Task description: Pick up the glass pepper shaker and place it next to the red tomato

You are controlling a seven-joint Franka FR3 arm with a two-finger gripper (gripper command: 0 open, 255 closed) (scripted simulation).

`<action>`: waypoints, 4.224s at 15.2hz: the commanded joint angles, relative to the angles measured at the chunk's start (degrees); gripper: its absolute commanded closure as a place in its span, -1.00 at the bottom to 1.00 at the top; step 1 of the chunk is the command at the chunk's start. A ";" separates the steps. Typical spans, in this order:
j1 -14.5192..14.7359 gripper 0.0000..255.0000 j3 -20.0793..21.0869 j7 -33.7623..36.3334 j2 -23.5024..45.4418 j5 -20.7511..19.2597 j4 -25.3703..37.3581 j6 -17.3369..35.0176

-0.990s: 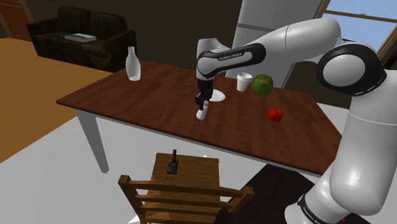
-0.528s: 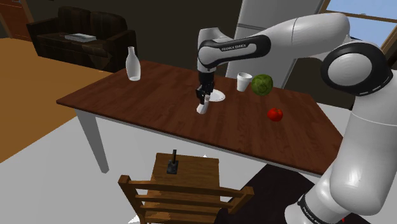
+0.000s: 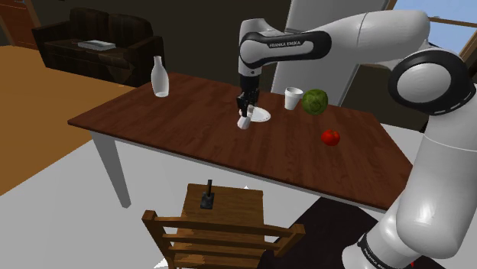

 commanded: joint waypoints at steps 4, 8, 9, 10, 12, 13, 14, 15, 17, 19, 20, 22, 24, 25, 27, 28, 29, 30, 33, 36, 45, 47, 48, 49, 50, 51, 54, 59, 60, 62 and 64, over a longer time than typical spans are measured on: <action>0.06 1.00 0.03 -0.17 -0.12 0.05 3.69 -3.82; 0.12 1.00 0.05 -0.33 0.05 0.07 7.00 -6.97; 0.12 1.00 0.05 -0.33 0.05 0.07 7.12 -7.09; -0.68 1.00 -0.39 -1.54 -0.63 0.12 6.17 -6.74; -2.27 1.00 -1.29 -3.96 -1.81 0.20 4.50 -6.10; -3.05 1.00 -1.76 -5.19 -2.32 0.23 3.79 -5.82; -3.82 1.00 -2.23 -6.42 -2.77 0.26 3.16 -5.56; -4.59 1.00 -2.73 -7.66 -3.15 0.28 2.62 -5.33; -6.12 1.00 -3.71 -10.14 -3.76 0.31 1.76 -4.92; -7.64 1.00 -4.72 -12.65 -4.14 0.34 1.22 -4.58; -8.40 1.00 -5.23 -13.91 -4.24 0.36 1.06 -4.44; -9.94 1.00 -6.24 -16.43 -4.28 0.40 0.97 -4.22; -11.46 1.00 -7.26 -18.97 -4.09 0.46 1.18 -4.07; -12.23 1.00 -7.76 -20.24 -3.91 0.51 1.40 -4.02; -13.79 1.00 -8.76 -22.78 -3.39 0.62 2.07 -3.99; -14.58 1.00 -9.25 -24.06 -3.04 0.70 2.53 -4.00; -15.38 1.00 -9.73 -25.33 -2.63 0.79 3.06 -4.03; -16.17 1.00 -10.21 -26.61 -2.16 0.89 3.67 -4.09; -18.64 1.00 -11.56 -30.42 -0.41 1.30 6.02 -4.42; -21.19 1.00 -12.83 -34.20 1.90 1.86 9.18 -5.03; -30.02 1.00 -15.63 -45.05 12.95 4.61 25.36 -9.53; -32.39 1.00 -15.94 -47.26 16.68 5.43 31.23 -11.53; -33.82 1.00 -16.07 -48.44 19.13 5.94 35.20 -12.97; -33.69 1.00 -16.03 -48.38 18.71 5.84 33.72 -11.91; -33.56 1.00 -16.03 -48.32 18.33 5.78 32.31 -10.89; -33.43 1.00 -16.04 -48.27 18.00 5.72 30.98 -9.90; -33.11 1.00 -16.05 -48.13 17.24 5.59 27.40 -7.09; -32.73 1.00 -16.03 -47.91 16.57 5.46 22.42 -2.80; -32.67 1.00 -16.02 -47.87 16.50 5.45 21.54 -2.00; -32.57 1.00 -16.00 -47.79 16.43 5.44 19.88 -0.41; -32.48 1.00 -15.98 -47.72 16.44 5.43 18.34 1.12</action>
